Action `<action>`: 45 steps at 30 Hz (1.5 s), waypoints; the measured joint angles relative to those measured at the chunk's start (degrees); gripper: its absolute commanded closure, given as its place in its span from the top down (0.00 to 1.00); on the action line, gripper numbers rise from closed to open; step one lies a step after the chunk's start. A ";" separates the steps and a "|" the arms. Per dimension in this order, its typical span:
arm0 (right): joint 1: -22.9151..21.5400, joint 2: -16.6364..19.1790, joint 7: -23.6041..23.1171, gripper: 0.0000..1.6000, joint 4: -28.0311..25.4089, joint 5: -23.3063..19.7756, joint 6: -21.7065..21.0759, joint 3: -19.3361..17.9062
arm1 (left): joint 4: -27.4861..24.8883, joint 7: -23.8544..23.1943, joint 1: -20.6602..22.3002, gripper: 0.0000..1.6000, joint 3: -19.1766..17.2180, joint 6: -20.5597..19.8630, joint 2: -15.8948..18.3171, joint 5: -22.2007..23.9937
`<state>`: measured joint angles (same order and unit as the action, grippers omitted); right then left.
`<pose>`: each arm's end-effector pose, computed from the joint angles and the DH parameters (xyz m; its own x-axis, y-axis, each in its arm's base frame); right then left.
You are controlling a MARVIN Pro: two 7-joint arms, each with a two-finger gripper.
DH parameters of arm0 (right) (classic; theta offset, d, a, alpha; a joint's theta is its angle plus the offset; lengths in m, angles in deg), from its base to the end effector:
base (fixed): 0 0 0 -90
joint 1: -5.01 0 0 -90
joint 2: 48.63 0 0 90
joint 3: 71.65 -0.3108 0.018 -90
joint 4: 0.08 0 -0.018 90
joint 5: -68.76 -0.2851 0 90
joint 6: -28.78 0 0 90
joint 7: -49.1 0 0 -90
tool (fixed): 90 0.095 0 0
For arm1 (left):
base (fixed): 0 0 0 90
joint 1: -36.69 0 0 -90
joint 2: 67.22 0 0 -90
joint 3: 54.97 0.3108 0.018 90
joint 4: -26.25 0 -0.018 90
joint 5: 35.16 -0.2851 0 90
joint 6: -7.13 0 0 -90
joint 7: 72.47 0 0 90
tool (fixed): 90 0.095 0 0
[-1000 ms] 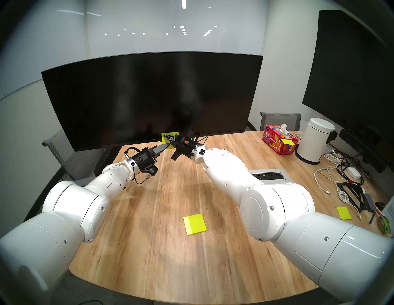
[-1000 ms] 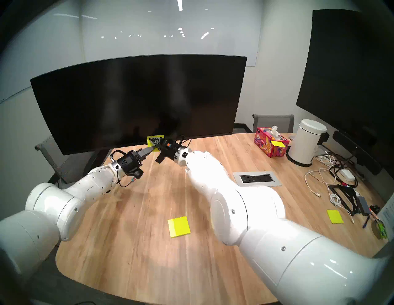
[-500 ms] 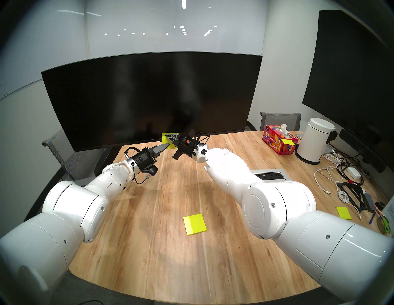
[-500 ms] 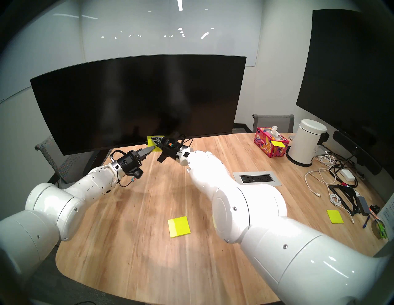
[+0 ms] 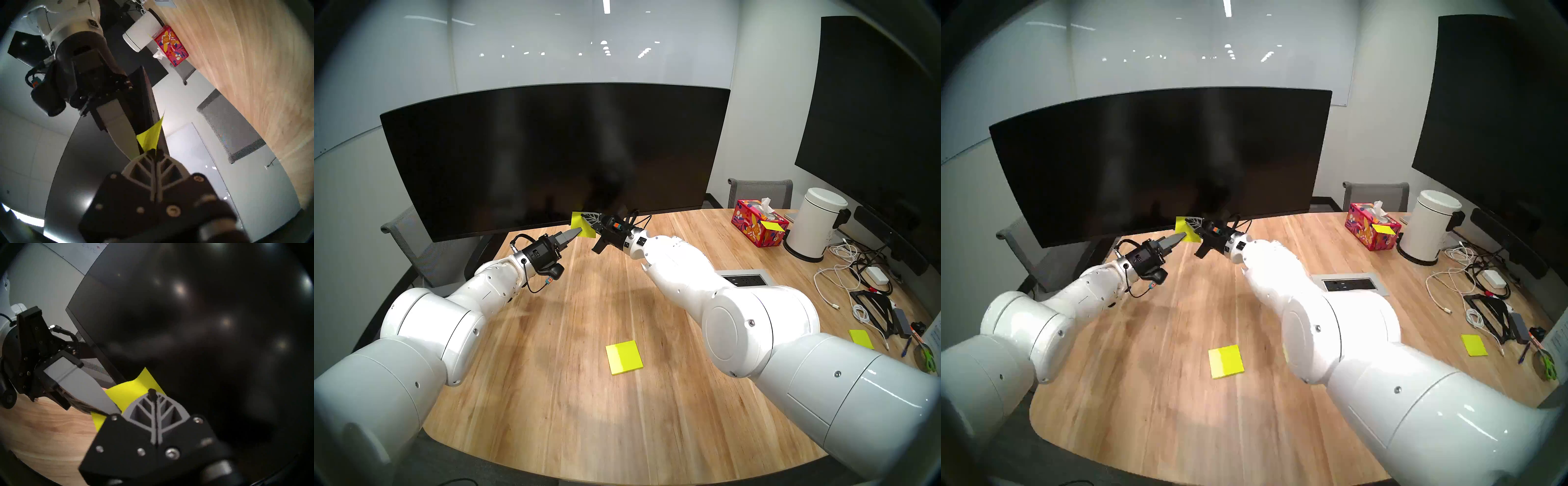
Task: Peel one sticky note off the pad and stick it onto the monitor, then press it flat
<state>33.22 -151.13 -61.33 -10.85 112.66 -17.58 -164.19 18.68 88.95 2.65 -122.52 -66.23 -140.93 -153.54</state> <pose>0.5926 0.2026 -0.2164 -0.5680 0.3050 0.7644 0.5788 -0.5123 0.6345 0.5592 0.0852 -0.2716 -0.4737 -0.6313 -0.6141 0.5856 0.2950 -0.7550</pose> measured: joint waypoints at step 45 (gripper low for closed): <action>-1.30 0.23 1.56 0.00 1.79 1.47 2.00 -0.67 | -2.06 12.34 -7.30 1.00 -1.62 4.59 1.03 1.05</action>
<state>31.92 -150.90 -59.78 -9.06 114.13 -15.58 -164.86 16.62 101.29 -4.65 -124.14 -61.64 -139.89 -152.49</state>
